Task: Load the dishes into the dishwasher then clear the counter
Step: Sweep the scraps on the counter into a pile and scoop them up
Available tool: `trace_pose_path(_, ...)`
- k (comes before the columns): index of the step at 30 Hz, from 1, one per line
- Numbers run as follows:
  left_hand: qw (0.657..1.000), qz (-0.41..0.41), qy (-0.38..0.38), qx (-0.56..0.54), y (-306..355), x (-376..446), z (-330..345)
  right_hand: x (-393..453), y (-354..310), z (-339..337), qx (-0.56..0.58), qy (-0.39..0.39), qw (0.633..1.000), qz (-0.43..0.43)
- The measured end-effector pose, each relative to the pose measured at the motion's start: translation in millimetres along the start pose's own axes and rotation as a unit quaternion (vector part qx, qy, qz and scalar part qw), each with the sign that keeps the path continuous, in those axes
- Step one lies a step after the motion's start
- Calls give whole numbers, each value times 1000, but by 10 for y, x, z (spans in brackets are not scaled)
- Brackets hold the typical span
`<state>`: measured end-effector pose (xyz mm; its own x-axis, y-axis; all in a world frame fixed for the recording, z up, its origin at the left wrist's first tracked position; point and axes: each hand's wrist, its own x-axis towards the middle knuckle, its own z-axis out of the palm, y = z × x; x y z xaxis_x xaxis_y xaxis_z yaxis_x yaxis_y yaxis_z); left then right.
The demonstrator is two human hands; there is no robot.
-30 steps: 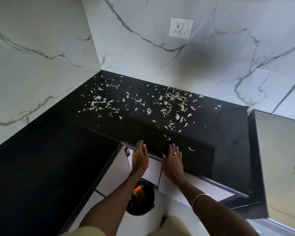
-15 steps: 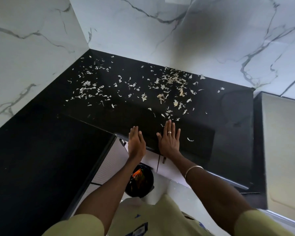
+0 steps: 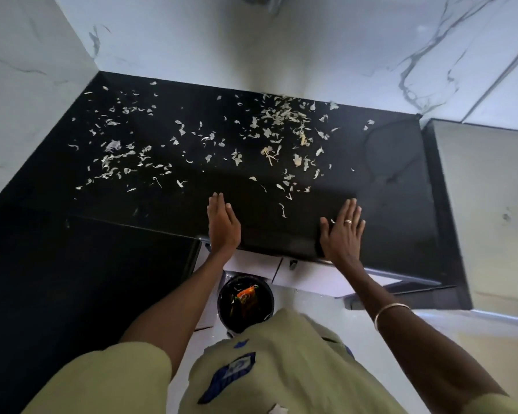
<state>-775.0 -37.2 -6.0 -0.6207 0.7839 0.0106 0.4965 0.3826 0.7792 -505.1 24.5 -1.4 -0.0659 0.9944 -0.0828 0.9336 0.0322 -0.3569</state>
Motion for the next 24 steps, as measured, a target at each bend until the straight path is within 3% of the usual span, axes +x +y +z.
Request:
trace_pose_path(6, 999, 41, 7, 7, -59, 39, 51, -77, -200, 92, 0, -12, 999, 49)
trace_pose_path(17, 997, -41, 57, -27, 99, 213, 108, 243, -1478, 481, 57, -68, 994, -63)
trace_pose_path(21, 995, -68, 71, -31, 139, 433, 124, 412, -1255, 335, 98, -53, 987, -113)
trace_pose_path(24, 991, -89, 97, -28, 191, 519, 199, 691, -742, 129, 75, 1, 995, -65)
